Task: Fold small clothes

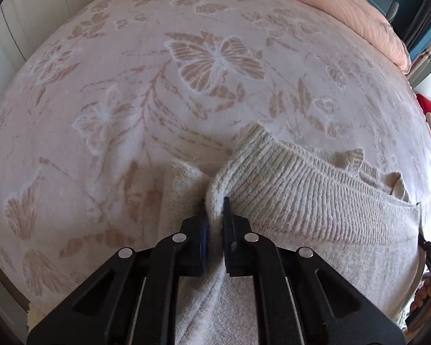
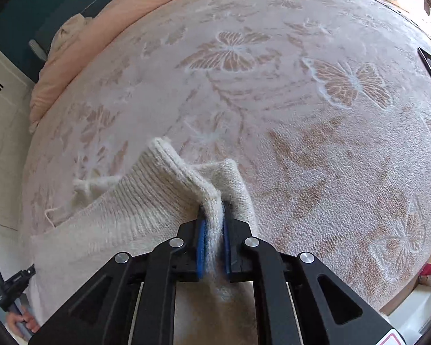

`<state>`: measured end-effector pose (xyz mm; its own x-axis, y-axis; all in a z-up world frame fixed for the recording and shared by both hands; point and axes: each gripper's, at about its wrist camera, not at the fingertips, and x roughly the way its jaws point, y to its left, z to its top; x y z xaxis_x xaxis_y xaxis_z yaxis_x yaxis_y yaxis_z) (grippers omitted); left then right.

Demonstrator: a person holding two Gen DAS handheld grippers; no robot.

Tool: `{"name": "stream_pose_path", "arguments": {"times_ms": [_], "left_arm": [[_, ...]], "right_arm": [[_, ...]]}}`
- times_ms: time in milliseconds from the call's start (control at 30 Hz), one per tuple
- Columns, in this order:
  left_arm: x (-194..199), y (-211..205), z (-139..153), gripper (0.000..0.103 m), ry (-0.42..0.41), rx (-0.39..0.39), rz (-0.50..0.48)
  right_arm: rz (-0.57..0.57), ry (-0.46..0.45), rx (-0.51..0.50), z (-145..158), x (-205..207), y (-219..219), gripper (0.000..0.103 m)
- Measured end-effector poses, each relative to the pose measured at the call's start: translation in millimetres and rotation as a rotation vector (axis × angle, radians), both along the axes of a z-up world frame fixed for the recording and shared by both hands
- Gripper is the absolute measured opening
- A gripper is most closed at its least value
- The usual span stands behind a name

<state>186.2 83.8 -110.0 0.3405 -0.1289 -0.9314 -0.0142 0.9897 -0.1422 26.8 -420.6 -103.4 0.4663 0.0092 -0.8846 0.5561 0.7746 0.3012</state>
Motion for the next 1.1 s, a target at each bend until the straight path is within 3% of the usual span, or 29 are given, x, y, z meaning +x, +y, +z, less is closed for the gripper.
{"name": "stream_pose_path", "arguments": {"times_ms": [100,200,333,433,533,633,700,767,833,900,967,1033,1067,1100], "left_arm": [[-21.8,3.1,34.5,0.013,-0.082,-0.025,0.023],[-52.9,-7.9,68.6,0.012,-0.169,-0.075,0.006],[-87.2,-74.8,64.7,0.014,-0.136,-0.137,-0.166],[-108.7,-116.0,38.5,0.017,-0.082,-0.079,-0.257],[-118.2,-109.4,20.9,0.017,-0.047,-0.043,-0.248],[-120.0,-67.4,15.3,0.016,-0.033,-0.084,-0.172],[-121.1,-38.7,11.5,0.015,-0.021,-0.093,-0.117],[-122.4,-21.2,6.8,0.013,-0.002,-0.155,-0.066],[-123.8,-19.7,8.5,0.013,0.003,-0.177,-0.04],[-127.2,-29.3,21.4,0.013,-0.014,-0.175,-0.044],[-131.3,-44.9,39.2,0.015,-0.06,-0.152,-0.084],[-133.9,-61.5,48.1,0.027,-0.099,-0.076,-0.135],[-134.7,-68.3,46.5,0.04,-0.11,-0.036,-0.157],[-135.6,-73.5,41.6,0.043,-0.116,0.005,-0.174]], "right_arm": [[0.022,-0.097,-0.104,48.5,-19.6,29.6,0.02],[0.217,-0.154,-0.072,68.8,-27.0,97.5,0.019],[0.491,-0.127,0.05,41.9,-19.2,208.7,0.013],[0.563,-0.071,0.055,17.9,-21.2,245.9,0.01],[0.485,-0.028,-0.014,7.6,-38.0,208.9,0.006],[0.275,-0.007,0.004,2.3,-72.9,122.8,0.0],[0.15,0.051,-0.063,-0.9,-97.7,76.4,0.0],[0.102,0.036,-0.018,-1.1,-115.4,50.8,0.0],[0.068,0.019,-0.024,10.5,-123.2,48.7,0.0],[0.092,-0.025,-0.038,26.5,-122.6,61.9,0.008],[0.145,-0.045,-0.043,32.9,-113.1,78.0,0.008],[0.193,-0.001,-0.072,19.9,-101.3,90.9,0.008],[0.211,0.055,-0.079,3.3,-94.6,94.6,0.008],[0.21,0.105,-0.085,-10.5,-92.6,96.0,0.006]]}}
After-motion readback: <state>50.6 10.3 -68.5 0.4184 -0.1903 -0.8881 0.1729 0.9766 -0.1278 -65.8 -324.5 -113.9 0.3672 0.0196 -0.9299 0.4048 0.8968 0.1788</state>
